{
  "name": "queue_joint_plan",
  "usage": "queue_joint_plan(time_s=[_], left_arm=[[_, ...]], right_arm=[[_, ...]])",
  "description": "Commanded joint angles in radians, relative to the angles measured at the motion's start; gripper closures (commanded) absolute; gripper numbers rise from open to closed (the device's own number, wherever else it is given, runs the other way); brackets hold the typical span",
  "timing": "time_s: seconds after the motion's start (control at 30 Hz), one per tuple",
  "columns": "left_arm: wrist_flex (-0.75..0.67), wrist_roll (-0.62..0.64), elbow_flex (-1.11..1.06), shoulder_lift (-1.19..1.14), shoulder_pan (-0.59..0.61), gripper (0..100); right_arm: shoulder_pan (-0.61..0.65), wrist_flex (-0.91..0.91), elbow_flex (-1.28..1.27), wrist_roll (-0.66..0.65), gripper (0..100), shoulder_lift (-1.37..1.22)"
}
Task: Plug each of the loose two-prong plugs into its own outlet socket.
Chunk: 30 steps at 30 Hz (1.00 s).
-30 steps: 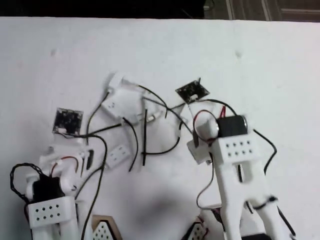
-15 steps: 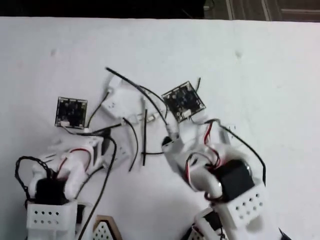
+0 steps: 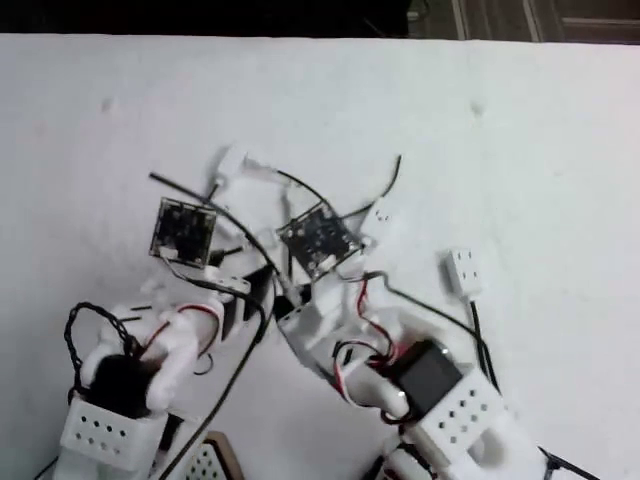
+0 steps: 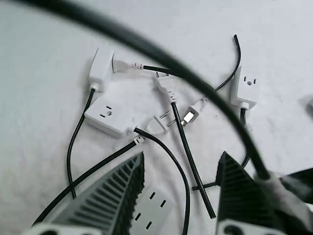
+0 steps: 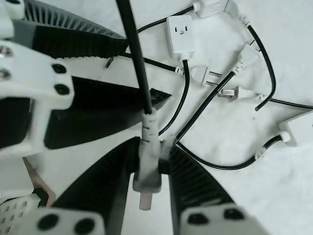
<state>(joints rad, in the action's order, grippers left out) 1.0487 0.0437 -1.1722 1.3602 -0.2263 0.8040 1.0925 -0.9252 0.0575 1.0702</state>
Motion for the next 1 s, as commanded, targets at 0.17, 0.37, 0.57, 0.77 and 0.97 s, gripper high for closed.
queue_joint_plan(time_s=[0.17,0.37,0.57,0.77,0.97], left_arm=[[0.063,0.003,0.043,0.234,-0.14,76],[0.163,-0.048,-0.005,0.484,-0.229,76],[0.163,-0.074,-0.021,0.453,-0.208,76],[0.098,-0.075,-0.015,0.467,0.107,76],[0.101,-0.123,-0.043,0.467,0.495,76]], right_arm=[[0.008,-0.119,-0.087,-0.002,98.1,0.018],[0.004,-0.119,-0.089,-0.002,98.1,0.018],[0.004,-0.119,-0.089,0.003,98.1,0.018],[-0.022,-0.166,-0.083,0.008,98.1,0.018],[-0.024,-0.265,-0.086,0.009,98.1,-0.025]])
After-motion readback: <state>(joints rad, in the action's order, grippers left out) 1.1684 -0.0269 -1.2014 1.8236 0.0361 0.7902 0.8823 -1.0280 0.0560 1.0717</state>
